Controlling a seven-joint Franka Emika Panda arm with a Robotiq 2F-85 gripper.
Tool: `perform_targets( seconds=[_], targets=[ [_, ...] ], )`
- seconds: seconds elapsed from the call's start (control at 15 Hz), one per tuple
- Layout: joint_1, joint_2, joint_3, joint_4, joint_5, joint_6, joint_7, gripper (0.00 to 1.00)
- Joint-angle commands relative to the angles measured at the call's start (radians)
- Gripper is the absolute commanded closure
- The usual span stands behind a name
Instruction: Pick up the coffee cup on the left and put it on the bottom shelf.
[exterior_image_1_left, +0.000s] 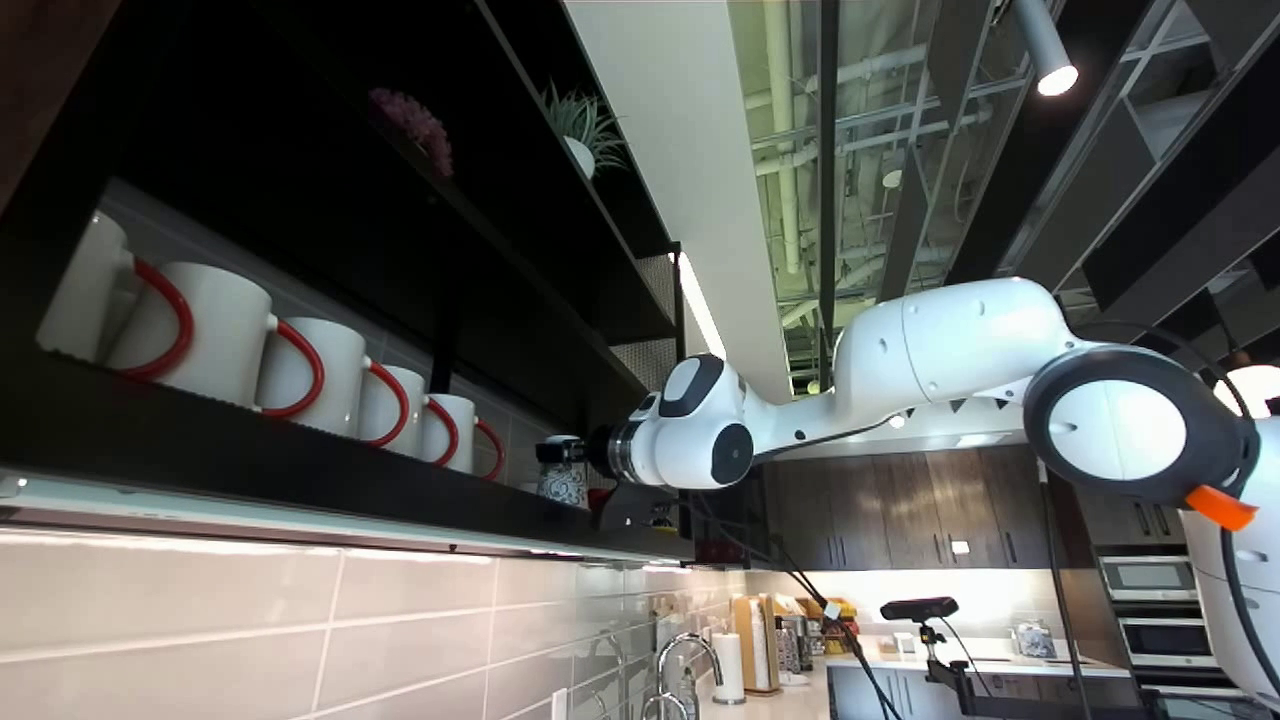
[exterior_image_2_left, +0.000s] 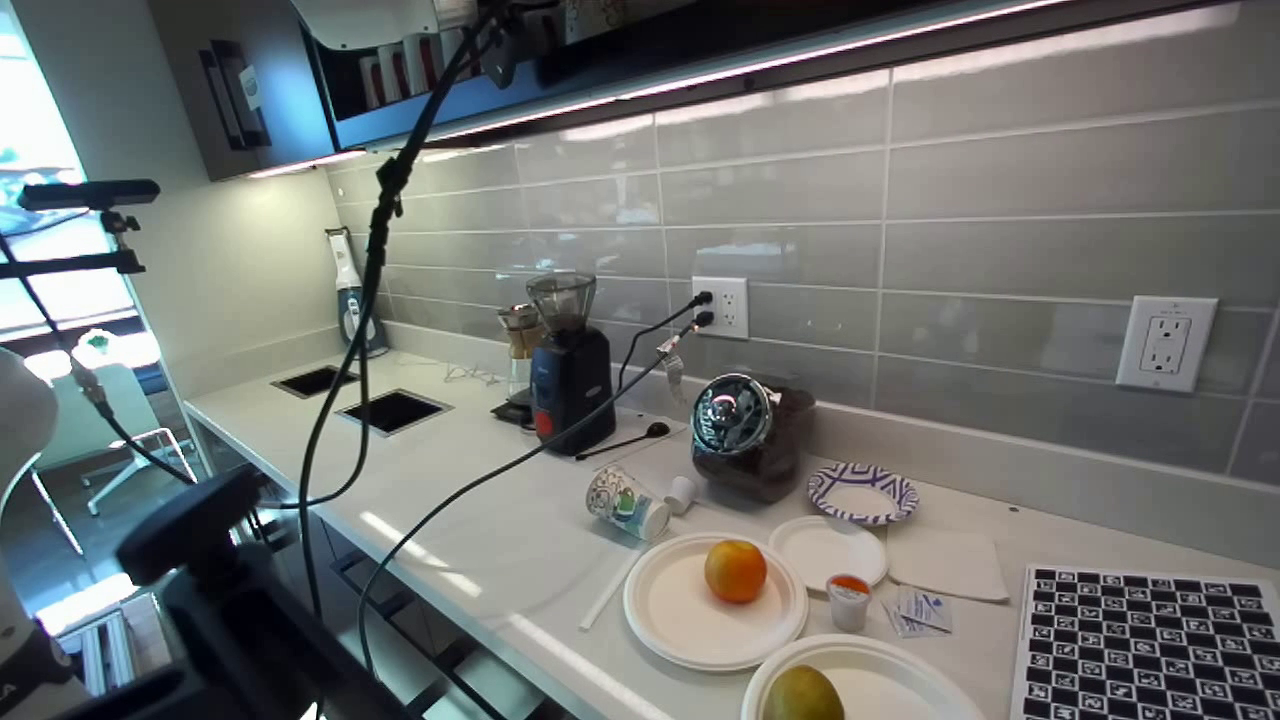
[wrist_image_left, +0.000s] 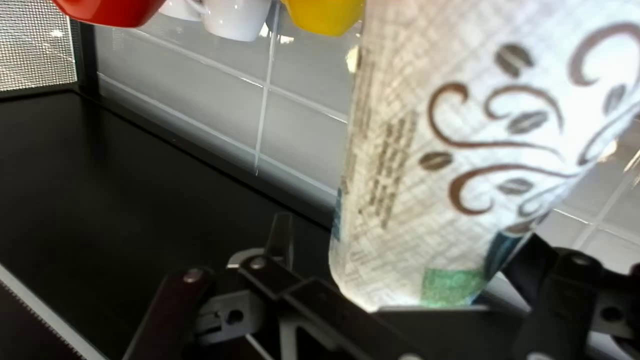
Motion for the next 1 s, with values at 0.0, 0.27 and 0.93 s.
perform_targets(
  seconds=[0.0,0.27,0.93],
  targets=[
    [0.027,0.058,-0.065,0.000,0.025,0.054,0.005,0.00],
    [0.071,0.114,-0.128,-0.021,0.034,0.079,0.020,0.00],
    [0.130,0.373,-0.416,-0.191,0.393,0.361,-0.169,0.00]
  ],
)
